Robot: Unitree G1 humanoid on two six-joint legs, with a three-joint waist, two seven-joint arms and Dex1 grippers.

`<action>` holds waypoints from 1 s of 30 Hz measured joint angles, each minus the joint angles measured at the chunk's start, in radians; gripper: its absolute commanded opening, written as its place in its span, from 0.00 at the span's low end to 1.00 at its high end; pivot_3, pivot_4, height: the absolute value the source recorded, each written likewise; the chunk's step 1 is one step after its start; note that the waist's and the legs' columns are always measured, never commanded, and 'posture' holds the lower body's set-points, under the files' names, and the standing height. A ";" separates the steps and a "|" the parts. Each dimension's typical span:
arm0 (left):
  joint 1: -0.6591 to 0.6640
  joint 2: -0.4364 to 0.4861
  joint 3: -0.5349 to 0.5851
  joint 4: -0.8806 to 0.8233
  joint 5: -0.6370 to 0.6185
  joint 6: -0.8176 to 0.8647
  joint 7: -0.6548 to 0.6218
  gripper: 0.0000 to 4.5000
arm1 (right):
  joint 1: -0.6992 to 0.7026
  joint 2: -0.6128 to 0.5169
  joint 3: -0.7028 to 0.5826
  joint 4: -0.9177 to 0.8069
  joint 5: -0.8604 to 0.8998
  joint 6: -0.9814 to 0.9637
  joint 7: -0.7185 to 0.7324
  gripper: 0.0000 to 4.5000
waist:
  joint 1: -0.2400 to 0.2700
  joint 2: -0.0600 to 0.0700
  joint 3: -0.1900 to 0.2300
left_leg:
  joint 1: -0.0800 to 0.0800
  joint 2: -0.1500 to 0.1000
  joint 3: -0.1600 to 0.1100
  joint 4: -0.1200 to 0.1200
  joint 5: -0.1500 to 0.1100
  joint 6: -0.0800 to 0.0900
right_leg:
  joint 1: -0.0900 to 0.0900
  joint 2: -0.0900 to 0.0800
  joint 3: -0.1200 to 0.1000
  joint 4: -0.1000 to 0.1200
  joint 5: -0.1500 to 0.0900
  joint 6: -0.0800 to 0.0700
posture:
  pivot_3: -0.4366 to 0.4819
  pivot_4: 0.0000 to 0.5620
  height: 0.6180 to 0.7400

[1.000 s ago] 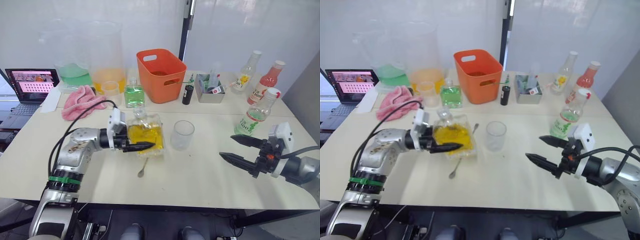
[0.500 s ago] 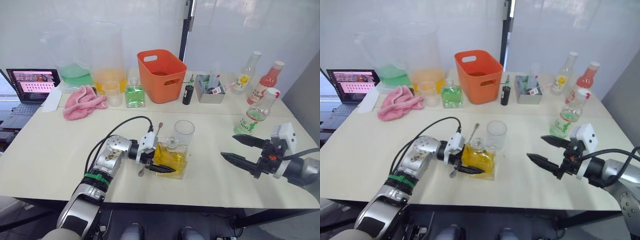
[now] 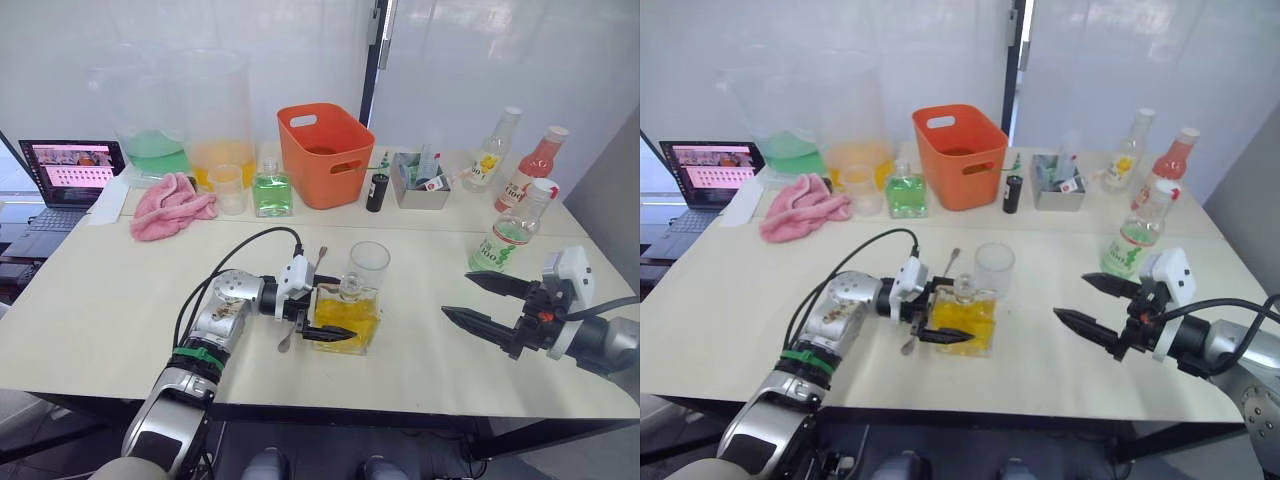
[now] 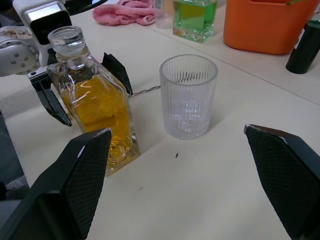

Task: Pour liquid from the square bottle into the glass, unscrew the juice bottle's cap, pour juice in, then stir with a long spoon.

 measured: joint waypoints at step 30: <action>0.031 -0.008 -0.015 -0.223 -0.013 0.195 0.120 0.65 | -0.040 -0.006 0.032 0.000 0.000 0.002 0.011 1.00 | 0.005 0.000 0.000 | 0.000 0.000 0.000 0.000 0.000 0.000 | 0.000 0.000 0.001 -0.001 0.000 0.000 | 0.48 0.27 0.99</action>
